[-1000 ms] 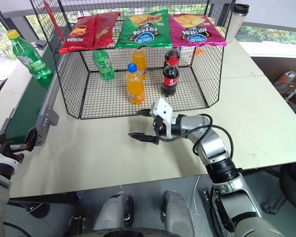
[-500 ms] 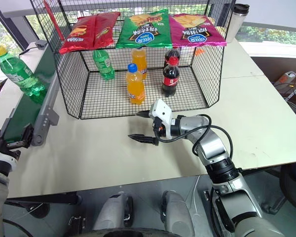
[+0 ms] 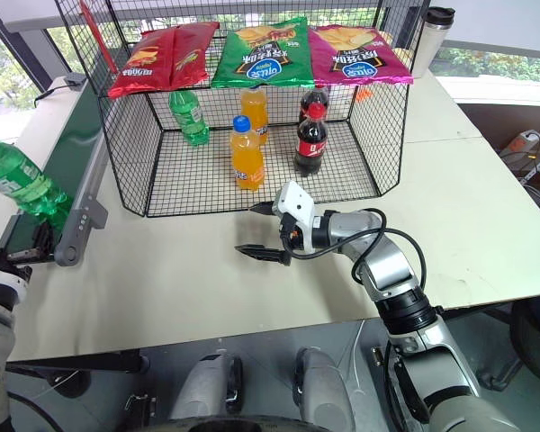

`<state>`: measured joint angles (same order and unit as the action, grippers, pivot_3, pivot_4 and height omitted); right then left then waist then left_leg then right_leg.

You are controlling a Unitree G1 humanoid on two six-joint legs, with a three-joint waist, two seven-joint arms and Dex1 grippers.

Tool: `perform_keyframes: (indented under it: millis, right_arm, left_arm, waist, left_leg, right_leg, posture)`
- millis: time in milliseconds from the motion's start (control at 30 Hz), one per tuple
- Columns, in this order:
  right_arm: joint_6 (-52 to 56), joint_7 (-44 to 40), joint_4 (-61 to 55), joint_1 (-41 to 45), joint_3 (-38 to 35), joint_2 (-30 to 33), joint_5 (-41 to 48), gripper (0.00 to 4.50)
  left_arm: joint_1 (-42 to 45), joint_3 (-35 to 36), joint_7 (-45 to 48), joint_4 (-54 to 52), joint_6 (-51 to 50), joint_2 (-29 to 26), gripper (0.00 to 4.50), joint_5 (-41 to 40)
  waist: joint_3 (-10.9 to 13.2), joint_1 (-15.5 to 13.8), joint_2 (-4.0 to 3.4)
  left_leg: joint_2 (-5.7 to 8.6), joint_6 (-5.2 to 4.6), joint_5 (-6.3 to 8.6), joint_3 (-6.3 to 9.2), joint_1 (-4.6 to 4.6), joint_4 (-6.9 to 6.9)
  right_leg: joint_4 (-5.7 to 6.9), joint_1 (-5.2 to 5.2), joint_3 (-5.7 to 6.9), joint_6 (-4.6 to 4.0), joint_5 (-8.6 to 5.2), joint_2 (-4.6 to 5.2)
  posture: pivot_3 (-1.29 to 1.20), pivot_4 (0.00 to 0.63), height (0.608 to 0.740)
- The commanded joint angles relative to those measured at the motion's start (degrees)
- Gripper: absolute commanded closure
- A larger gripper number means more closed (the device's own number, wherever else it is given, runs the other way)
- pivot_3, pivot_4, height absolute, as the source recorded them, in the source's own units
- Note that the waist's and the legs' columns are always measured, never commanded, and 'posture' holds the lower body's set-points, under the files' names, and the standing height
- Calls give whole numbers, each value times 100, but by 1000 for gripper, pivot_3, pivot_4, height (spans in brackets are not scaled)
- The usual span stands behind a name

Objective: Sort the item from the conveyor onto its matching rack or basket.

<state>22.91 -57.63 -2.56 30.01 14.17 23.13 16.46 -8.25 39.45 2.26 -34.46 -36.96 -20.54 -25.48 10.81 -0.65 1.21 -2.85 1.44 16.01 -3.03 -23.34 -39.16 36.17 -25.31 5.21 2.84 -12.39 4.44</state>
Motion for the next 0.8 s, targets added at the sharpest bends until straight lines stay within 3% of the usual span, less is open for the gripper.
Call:
perform_keyframes:
  millis: [33, 333, 433, 500, 800]
  right_arm:
    - [-54, 12, -223, 60, -32, 10, 22, 0]
    - [-24, 17, -259, 31, -30, 20, 35, 0]
    - [-15, 20, -264, 31, -27, 19, 35, 0]
    - [-3, 25, -276, 31, -26, 23, 37, 0]
    - [9, -4, -282, 16, -48, 82, 55, 0]
  left_arm:
    - [85, 55, -49, -32, 78, -114, 20, 65]
    - [193, 20, -74, 40, 37, -123, 20, 108]
    - [73, -40, 101, 37, 191, -60, 844, 74]
    - [24, -72, 202, -82, 265, 16, 1650, -41]
    - [56, 72, 333, -639, -172, -183, 1700, -884]
  waist:
    - [0, 2, 0]
    - [0, 2, 0]
    - [0, -2, 0]
    - [0, -12, 0]
    - [0, -19, 0]
  left_leg:
    - [0, 0, 0, 0, 0, 0]
    - [0, 0, 0, 0, 0, 0]
    - [0, 0, 0, 0, 0, 0]
    - [0, 0, 0, 1, 0, 0]
    - [2, 0, 0, 1, -3, -1]
  right_leg:
    - [0, 0, 0, 0, 0, 0]
    - [0, 0, 0, 1, 0, 0]
    - [0, 0, 0, 1, 0, 0]
    - [0, 0, 0, 0, 0, 0]
    - [-4, 2, 0, 0, 0, 6]
  posture:
    - [0, 150, 740]
    - [0, 150, 740]
    - [0, 150, 740]
    - [0, 150, 740]
    - [0, 150, 740]
